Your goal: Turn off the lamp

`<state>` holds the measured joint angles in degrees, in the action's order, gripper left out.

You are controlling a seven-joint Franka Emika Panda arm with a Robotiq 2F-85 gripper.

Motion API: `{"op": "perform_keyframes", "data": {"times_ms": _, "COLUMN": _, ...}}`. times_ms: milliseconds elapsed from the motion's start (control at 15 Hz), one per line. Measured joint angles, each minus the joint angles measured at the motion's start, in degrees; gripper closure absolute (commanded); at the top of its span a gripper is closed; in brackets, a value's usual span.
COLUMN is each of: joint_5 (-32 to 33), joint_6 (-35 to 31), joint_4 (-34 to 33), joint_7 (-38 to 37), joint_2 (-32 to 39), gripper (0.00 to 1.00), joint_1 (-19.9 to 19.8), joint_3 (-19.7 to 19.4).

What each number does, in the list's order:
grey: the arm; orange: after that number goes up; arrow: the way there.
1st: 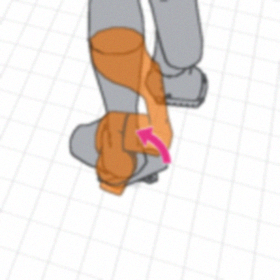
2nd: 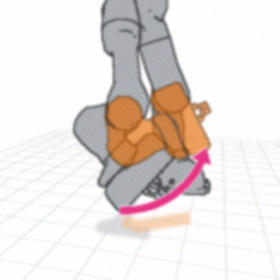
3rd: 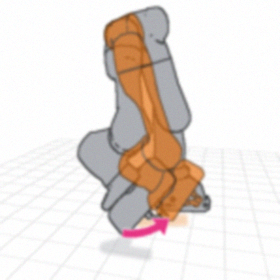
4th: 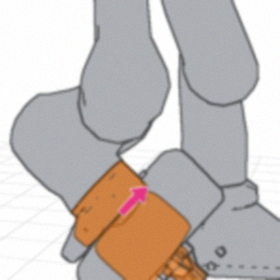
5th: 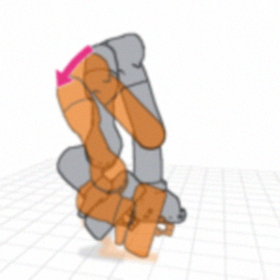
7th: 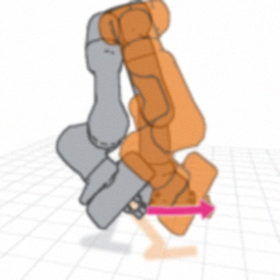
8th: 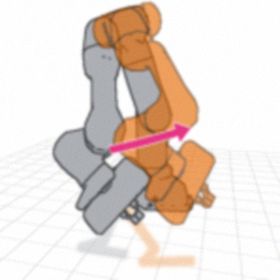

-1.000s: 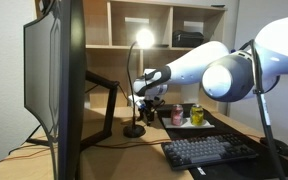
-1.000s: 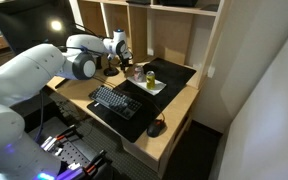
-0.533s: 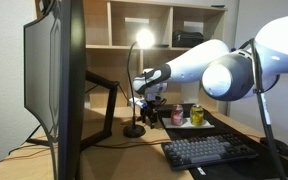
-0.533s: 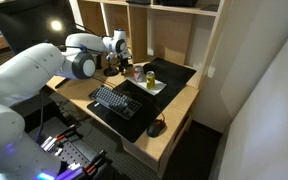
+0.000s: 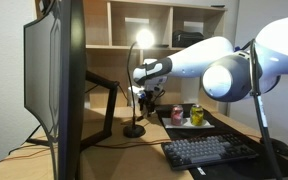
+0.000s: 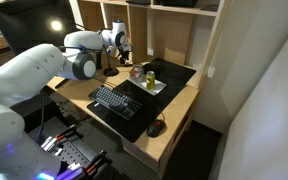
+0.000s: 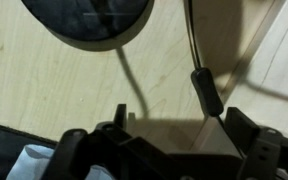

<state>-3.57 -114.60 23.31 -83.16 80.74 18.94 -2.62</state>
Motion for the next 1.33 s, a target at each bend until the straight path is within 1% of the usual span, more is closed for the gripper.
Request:
{"op": "perform_keyframes", "data": {"times_ms": 133, "joint_5": 0.00, "joint_6": 0.00, "joint_4": -1.31, "joint_7": 0.00, "joint_2": 0.77, "gripper": 0.00, "joint_1": 0.00, "joint_3": 0.02}}
{"op": "perform_keyframes", "data": {"times_ms": 333, "joint_5": 0.22, "joint_6": 0.73, "joint_4": -0.68, "joint_7": 0.20, "joint_2": 1.33, "gripper": 0.00, "joint_1": 0.36, "joint_3": -0.40}}
{"op": "perform_keyframes", "data": {"times_ms": 667, "joint_5": 0.64, "joint_6": -1.39, "joint_4": -0.55, "joint_7": 1.38, "joint_2": 3.66, "gripper": 0.00, "joint_1": 1.42, "joint_3": -0.79}}
{"op": "perform_keyframes", "data": {"times_ms": 933, "joint_5": 2.25, "joint_6": -3.23, "joint_4": -0.41, "joint_7": 1.68, "joint_2": 3.85, "gripper": 0.00, "joint_1": 1.77, "joint_3": -1.68}}
{"op": "perform_keyframes", "data": {"times_ms": 1133, "joint_5": 2.30, "joint_6": -5.75, "joint_4": -0.17, "joint_7": 1.79, "joint_2": 3.85, "gripper": 0.00, "joint_1": 1.63, "joint_3": -1.79}}
{"op": "perform_keyframes", "data": {"times_ms": 1333, "joint_5": 2.14, "joint_6": -10.01, "joint_4": 0.80, "joint_7": 1.79, "joint_2": 3.86, "gripper": 0.00, "joint_1": 1.32, "joint_3": -1.52}}
